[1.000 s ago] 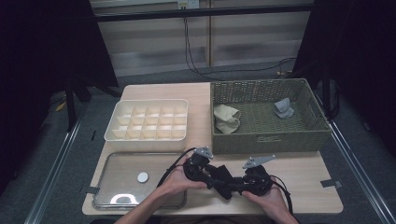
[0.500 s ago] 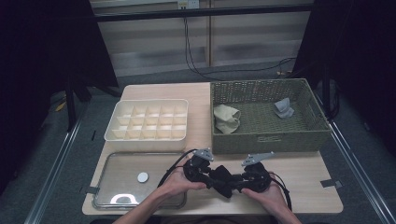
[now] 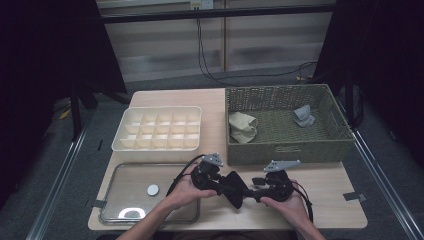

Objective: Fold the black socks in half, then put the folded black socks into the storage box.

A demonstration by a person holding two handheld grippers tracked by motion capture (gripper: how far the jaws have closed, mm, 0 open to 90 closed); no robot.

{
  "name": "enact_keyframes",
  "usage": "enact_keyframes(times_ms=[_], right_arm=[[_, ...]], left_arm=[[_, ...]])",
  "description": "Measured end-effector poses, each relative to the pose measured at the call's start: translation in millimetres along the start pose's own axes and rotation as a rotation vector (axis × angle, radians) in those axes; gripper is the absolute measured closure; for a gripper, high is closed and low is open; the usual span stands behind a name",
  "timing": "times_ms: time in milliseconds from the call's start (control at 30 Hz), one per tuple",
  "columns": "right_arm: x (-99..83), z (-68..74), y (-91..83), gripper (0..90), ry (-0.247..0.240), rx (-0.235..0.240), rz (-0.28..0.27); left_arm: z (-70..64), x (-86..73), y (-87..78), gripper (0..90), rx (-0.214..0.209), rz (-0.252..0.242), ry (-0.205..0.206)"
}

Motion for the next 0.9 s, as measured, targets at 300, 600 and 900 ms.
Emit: enact_keyframes(times_ms=[300, 600, 900], right_arm=[[5.4, -8.3, -10.0, 13.9, 0.026, -0.065, -0.047], [8.7, -8.8, -15.6, 2.6, 0.018, -0.076, -0.077], [10.9, -11.2, -21.8, 5.3, 0.012, -0.109, -0.120]], left_arm=[[3.9, 0.3, -11.2, 58.3, 0.017, -0.007, -0.016], [6.0, 2.5, -25.4, 57.8, 0.046, -0.031, -0.026], [9.9, 7.6, -42.4, 57.4, 0.085, -0.027, -0.027]])
Point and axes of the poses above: each handheld gripper's, and its own axes: y roughly forward along the jaws, x roughly out of its top, z roughly to its left, the point moved 4 cm from there along y, roughly forward along the jaws, and after that the axes turned 13 degrees about -z, right-handed, at the moved point
